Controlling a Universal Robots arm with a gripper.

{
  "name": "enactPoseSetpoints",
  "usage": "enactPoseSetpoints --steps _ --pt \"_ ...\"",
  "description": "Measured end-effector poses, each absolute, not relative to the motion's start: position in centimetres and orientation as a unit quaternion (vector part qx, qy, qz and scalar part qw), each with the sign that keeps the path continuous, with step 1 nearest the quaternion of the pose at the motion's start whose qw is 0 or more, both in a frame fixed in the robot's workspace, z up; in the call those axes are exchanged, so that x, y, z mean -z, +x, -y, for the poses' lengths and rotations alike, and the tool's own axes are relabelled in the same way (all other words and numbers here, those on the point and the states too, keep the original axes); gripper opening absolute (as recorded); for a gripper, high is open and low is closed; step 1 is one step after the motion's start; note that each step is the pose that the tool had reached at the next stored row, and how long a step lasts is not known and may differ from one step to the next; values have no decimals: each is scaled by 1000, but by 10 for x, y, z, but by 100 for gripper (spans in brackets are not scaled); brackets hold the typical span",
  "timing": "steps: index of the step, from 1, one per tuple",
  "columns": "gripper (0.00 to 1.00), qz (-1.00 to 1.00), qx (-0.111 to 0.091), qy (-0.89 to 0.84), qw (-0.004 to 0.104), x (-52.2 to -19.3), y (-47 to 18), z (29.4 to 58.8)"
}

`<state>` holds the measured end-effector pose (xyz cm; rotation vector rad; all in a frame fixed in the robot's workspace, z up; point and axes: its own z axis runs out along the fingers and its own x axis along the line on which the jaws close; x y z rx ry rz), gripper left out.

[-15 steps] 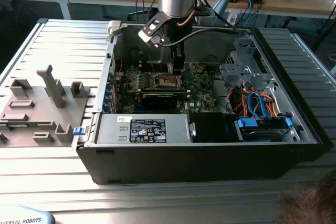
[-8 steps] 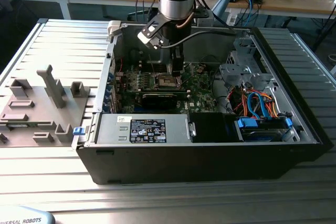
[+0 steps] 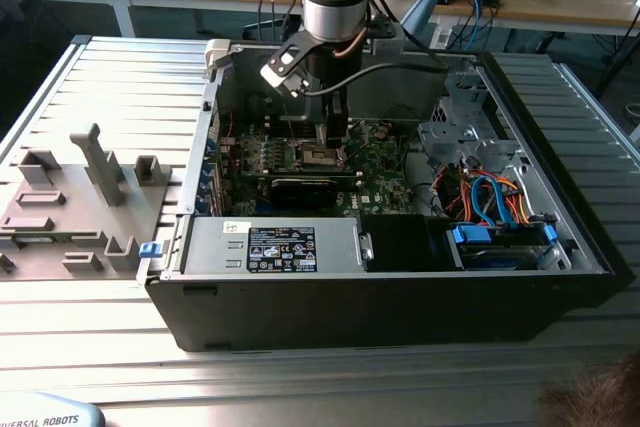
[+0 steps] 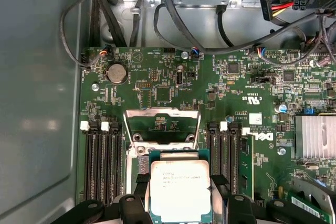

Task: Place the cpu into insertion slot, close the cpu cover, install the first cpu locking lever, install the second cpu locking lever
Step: 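Place the cpu into insertion slot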

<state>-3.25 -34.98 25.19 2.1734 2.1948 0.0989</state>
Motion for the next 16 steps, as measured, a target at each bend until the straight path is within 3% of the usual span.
enactPoseSetpoints --steps 16 --pt "54 -710 -32 703 26 -246 -33 350"
